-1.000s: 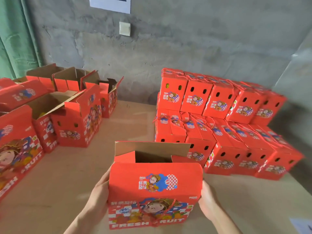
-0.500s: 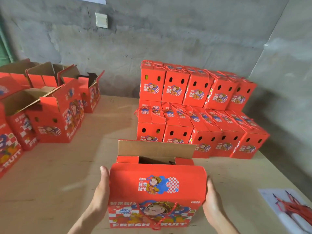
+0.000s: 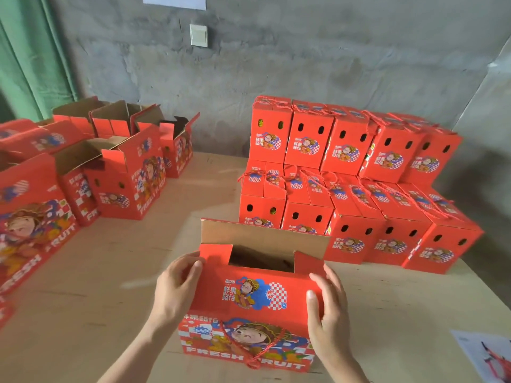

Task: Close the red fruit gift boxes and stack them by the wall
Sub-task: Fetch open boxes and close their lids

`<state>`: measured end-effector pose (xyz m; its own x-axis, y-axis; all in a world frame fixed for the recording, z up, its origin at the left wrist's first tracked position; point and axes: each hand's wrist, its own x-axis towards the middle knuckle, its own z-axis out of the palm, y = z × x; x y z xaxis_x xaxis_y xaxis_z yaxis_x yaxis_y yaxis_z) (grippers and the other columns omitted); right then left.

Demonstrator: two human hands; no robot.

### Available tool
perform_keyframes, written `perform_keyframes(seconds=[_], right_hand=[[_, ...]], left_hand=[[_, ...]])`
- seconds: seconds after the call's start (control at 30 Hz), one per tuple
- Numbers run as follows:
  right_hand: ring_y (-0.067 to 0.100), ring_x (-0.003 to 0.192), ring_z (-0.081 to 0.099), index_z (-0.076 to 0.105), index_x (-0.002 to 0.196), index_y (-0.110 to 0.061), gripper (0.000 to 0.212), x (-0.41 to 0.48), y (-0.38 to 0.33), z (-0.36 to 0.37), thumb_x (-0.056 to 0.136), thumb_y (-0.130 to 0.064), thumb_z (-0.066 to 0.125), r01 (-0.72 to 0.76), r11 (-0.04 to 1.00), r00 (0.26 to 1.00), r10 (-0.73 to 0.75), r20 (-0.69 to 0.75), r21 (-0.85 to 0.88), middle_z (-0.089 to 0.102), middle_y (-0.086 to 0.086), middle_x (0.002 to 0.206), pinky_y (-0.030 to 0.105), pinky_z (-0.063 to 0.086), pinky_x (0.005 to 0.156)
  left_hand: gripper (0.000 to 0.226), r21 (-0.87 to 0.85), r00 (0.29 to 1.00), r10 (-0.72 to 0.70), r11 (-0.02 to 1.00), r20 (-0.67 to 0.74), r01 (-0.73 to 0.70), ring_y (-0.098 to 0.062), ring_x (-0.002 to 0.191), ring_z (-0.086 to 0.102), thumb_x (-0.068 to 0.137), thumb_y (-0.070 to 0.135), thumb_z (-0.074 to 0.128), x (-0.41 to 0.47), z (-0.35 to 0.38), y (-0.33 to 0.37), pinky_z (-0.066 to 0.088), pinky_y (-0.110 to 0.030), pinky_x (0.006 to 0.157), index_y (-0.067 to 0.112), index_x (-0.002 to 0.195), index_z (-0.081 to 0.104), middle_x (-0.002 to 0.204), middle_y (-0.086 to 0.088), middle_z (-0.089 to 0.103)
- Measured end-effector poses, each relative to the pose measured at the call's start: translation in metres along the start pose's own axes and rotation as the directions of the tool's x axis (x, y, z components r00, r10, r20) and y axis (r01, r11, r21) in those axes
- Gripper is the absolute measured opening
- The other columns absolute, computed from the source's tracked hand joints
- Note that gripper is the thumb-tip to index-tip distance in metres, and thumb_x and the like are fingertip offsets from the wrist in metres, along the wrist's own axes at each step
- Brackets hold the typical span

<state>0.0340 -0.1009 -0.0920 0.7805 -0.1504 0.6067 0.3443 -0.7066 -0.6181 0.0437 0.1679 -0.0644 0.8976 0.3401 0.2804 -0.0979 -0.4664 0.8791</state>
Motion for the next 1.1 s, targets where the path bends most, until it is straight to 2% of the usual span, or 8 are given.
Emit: perform_keyframes(seconds=[0.07, 0.17, 0.3, 0.5, 0.63, 0.8, 0.97, 1.1], right_hand=[[0.02, 0.115, 0.052, 0.066, 0.107, 0.0, 0.031, 0.001, -0.001, 0.001, 0.093, -0.021, 0.048, 0.039, 0.999, 0.999, -0.039, -0.008, -0.01, 0.057, 0.01, 0.122, 0.037, 0.045, 0.096], [0.02, 0.101, 0.054, 0.065, 0.105, 0.003, 0.06, 0.0, -0.001, 0.001, 0.1, -0.045, 0.03, 0.084, 0.996, 0.996, -0.084, -0.015, -0.039, 0.063, 0.015, 0.107, 0.038, 0.051, 0.08], [0.021, 0.099, 0.052, 0.067, 0.105, 0.0, 0.036, 0.001, 0.004, 0.0, 0.094, -0.026, 0.044, 0.123, 0.988, 0.992, -0.124, -0.002, -0.092, 0.063, 0.013, 0.101, 0.044, 0.053, 0.079], [0.017, 0.094, 0.044, 0.071, 0.103, -0.007, 0.038, 0.003, 0.003, -0.003, 0.09, -0.026, 0.042, 0.15, 0.974, 0.989, -0.144, 0.044, -0.168, 0.062, 0.008, 0.095, 0.04, 0.052, 0.074], [0.015, 0.093, 0.043, 0.069, 0.103, -0.009, 0.036, 0.005, 0.006, -0.003, 0.091, -0.028, 0.041, 0.157, 0.964, 0.987, -0.145, 0.072, -0.214, 0.061, 0.005, 0.095, 0.04, 0.052, 0.073], [0.014, 0.092, 0.044, 0.068, 0.102, -0.009, 0.035, 0.004, 0.009, -0.002, 0.091, -0.028, 0.041, 0.161, 0.96, 0.987, -0.152, 0.058, -0.228, 0.061, 0.003, 0.095, 0.038, 0.051, 0.074], [0.019, 0.09, 0.051, 0.07, 0.101, -0.007, 0.037, 0.007, 0.01, -0.002, 0.091, -0.027, 0.04, 0.177, 0.961, 0.984, -0.169, 0.057, -0.213, 0.063, 0.004, 0.094, 0.039, 0.05, 0.075], [0.02, 0.087, 0.054, 0.071, 0.1, -0.007, 0.039, 0.012, 0.012, -0.006, 0.091, -0.028, 0.039, 0.21, 0.942, 0.977, -0.193, 0.09, -0.261, 0.065, 0.004, 0.092, 0.038, 0.052, 0.072]], left_hand=[[0.016, 0.112, 0.99, 0.13, 0.986, -0.053, -0.124, -0.015, 0.085, 0.057, 0.087, 0.0, 0.061, -0.002, 0.002, 0.002, 0.036, -0.006, 0.071, 0.011, 0.081, 0.071, 0.094, 0.004, 0.061], [0.016, 0.195, 0.981, 0.188, 0.965, -0.053, -0.175, -0.021, 0.079, 0.054, 0.082, 0.011, 0.055, -0.005, 0.004, 0.004, 0.036, -0.02, 0.074, 0.003, 0.078, 0.067, 0.085, -0.002, 0.057], [0.019, 0.345, 0.972, 0.231, 0.917, -0.05, -0.2, -0.026, 0.078, 0.048, 0.082, 0.019, 0.052, -0.004, 0.01, 0.002, 0.034, -0.027, 0.075, 0.007, 0.076, 0.066, 0.08, -0.003, 0.059], [0.013, 0.424, 0.99, 0.142, 0.898, -0.024, -0.119, -0.028, 0.079, 0.045, 0.09, 0.014, 0.06, 0.005, 0.019, 0.003, 0.044, -0.041, 0.073, 0.009, 0.078, 0.061, 0.079, -0.007, 0.061], [0.013, 0.411, 0.992, 0.126, 0.906, -0.03, -0.102, -0.029, 0.088, 0.047, 0.093, 0.018, 0.056, 0.003, 0.02, 0.004, 0.044, -0.041, 0.077, 0.01, 0.098, 0.065, 0.092, -0.006, 0.065], [0.034, 0.427, 0.993, 0.114, 0.9, -0.03, -0.091, -0.021, 0.081, 0.037, 0.095, 0.019, 0.053, 0.004, 0.022, 0.005, 0.043, -0.041, 0.078, 0.003, 0.067, 0.065, 0.082, -0.008, 0.058], [0.033, 0.468, 0.996, 0.076, 0.883, -0.039, -0.049, -0.03, 0.087, 0.045, 0.094, 0.018, 0.055, 0.004, 0.024, 0.008, 0.04, -0.043, 0.082, 0.001, 0.069, 0.068, 0.085, -0.008, 0.059], [0.033, 0.497, 0.999, 0.033, 0.867, 0.016, -0.036, -0.024, 0.095, 0.04, 0.098, 0.026, 0.047, 0.001, 0.024, 0.01, 0.037, -0.044, 0.089, 0.008, 0.084, 0.071, 0.097, -0.004, 0.06]])
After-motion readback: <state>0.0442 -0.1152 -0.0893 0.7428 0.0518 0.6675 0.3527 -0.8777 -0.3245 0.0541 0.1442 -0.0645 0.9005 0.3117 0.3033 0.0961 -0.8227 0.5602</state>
